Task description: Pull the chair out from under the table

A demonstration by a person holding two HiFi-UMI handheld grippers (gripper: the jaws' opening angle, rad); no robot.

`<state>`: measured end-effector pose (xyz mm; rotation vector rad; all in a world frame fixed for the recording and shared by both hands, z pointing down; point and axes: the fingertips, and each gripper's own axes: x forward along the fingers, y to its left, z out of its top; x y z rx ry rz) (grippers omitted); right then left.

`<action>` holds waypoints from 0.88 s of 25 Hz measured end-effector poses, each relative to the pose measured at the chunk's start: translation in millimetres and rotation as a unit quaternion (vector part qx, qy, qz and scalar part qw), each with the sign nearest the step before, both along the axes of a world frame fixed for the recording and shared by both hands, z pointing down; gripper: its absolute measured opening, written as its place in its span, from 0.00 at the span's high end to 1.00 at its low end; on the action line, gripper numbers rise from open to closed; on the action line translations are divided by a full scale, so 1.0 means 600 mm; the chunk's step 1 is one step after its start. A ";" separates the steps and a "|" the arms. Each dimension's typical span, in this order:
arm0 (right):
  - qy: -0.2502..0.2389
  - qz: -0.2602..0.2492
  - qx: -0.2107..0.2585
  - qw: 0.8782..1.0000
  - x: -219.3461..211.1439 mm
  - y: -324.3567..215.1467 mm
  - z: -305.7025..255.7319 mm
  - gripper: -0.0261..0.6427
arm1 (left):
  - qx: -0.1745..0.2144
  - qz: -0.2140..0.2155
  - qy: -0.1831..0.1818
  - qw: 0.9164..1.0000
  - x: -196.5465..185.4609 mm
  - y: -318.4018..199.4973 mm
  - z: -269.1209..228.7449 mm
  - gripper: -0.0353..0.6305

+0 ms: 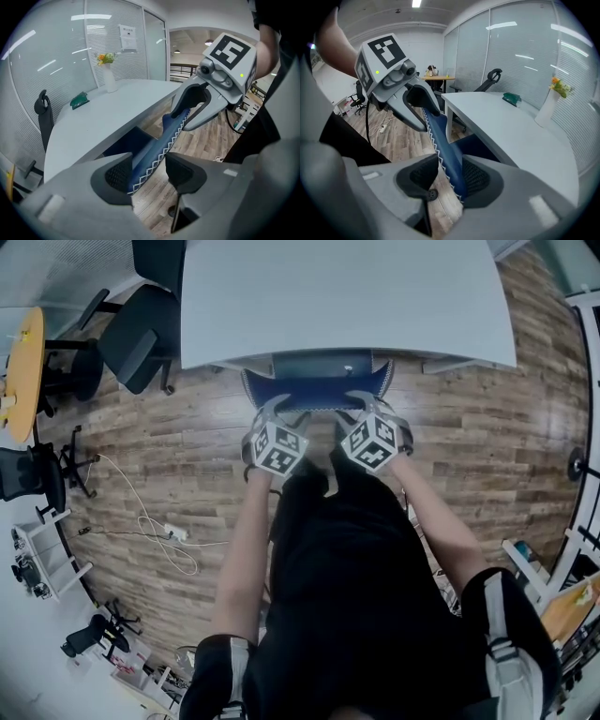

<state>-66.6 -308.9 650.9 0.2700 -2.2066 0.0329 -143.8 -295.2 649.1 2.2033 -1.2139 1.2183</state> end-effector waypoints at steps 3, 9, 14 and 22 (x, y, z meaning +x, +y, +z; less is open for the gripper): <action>0.010 -0.004 -0.018 1.000 0.002 0.011 0.001 0.73 | -0.004 0.003 0.003 1.000 0.002 0.011 0.000 0.62; 0.019 0.005 -0.031 0.999 0.005 0.037 0.005 0.73 | -0.007 0.019 0.006 1.000 0.005 0.040 0.004 0.64; 0.030 0.022 -0.035 0.999 0.007 0.079 0.019 0.73 | -0.034 0.023 0.014 0.999 0.006 0.082 0.018 0.66; 0.054 0.047 -0.062 0.995 0.014 0.131 0.033 0.73 | -0.056 0.055 0.002 0.997 0.014 0.128 0.032 0.67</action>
